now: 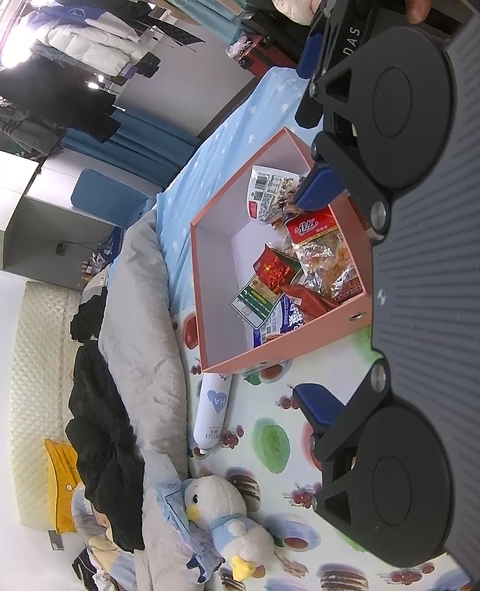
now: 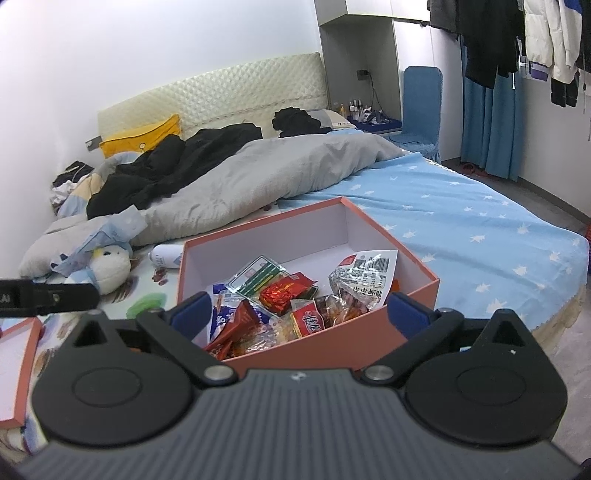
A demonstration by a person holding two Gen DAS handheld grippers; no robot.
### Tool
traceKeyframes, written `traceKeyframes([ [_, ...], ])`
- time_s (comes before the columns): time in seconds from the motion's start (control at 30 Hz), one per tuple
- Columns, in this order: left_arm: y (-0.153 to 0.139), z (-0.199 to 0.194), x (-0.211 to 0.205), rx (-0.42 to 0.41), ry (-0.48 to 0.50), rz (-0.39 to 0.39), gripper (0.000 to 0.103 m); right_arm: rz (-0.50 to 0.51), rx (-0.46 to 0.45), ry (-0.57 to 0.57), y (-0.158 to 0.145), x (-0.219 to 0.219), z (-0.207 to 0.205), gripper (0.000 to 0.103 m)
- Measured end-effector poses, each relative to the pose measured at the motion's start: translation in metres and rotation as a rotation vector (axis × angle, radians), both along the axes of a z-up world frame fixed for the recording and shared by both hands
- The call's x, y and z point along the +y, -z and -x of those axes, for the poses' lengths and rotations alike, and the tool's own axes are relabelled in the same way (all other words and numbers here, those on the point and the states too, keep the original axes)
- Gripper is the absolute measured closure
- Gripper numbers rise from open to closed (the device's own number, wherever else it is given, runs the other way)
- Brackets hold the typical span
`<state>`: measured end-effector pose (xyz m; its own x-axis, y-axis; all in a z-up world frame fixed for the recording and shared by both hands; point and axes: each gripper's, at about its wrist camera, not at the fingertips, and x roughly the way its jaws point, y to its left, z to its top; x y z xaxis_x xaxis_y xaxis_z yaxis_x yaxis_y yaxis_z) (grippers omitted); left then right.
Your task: Organize snacks
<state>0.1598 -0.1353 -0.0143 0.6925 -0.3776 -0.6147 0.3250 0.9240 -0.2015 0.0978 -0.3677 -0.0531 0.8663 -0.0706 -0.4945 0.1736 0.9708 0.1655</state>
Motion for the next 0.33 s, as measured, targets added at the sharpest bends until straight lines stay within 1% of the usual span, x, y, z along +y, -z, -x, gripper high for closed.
traceKeyframes([
  [0.33,0.0008,-0.0011,0.0013,0.008,-0.006,0.008,0.001,-0.001,0.006,0.001,0.0000,0.0012,-0.0022,0.000],
])
